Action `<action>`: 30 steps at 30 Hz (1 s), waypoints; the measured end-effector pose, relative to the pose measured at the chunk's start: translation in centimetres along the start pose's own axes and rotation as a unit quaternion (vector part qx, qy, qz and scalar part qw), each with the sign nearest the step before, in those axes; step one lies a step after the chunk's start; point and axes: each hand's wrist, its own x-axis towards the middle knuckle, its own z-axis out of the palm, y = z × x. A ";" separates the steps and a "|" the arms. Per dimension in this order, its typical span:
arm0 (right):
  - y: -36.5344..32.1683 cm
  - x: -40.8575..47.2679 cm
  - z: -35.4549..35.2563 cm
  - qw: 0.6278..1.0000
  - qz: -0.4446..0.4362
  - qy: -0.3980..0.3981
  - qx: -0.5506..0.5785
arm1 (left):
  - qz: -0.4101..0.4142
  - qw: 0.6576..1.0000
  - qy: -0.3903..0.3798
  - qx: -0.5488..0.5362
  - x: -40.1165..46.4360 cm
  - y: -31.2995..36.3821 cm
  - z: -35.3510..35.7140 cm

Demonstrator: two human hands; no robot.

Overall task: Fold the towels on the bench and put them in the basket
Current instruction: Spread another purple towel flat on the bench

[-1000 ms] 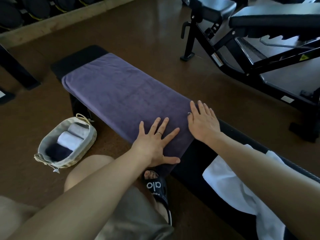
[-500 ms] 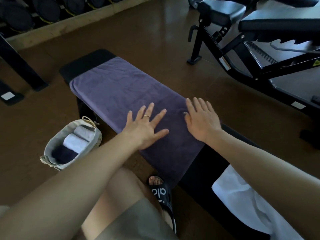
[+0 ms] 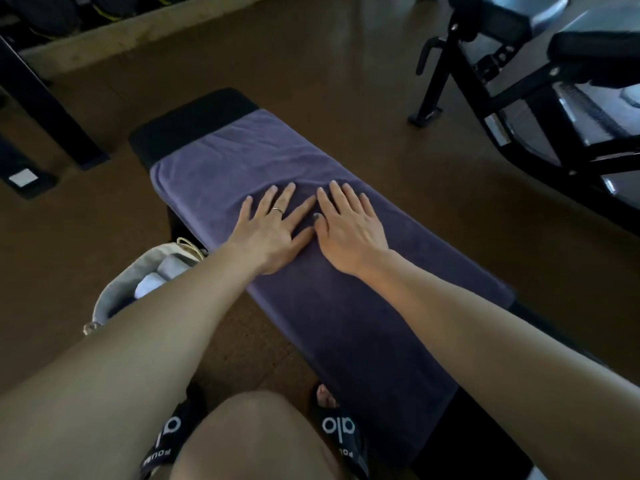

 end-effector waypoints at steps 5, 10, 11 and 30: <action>1.8 5.0 -0.8 0.996 0.085 0.017 -0.006 | -0.085 0.996 0.010 -0.022 4.7 -6.3 -1.4; -2.4 10.4 -0.4 0.996 -0.078 0.022 -0.022 | -0.094 0.995 0.032 -0.015 9.4 -8.5 -2.6; -2.7 11.6 -0.3 0.997 -0.075 0.019 -0.016 | -0.095 0.995 0.039 -0.016 10.1 -9.2 -2.8; -5.8 27.2 -2.4 0.995 -0.059 -0.046 0.069 | -0.133 0.984 0.118 -0.008 14.0 -14.2 -3.0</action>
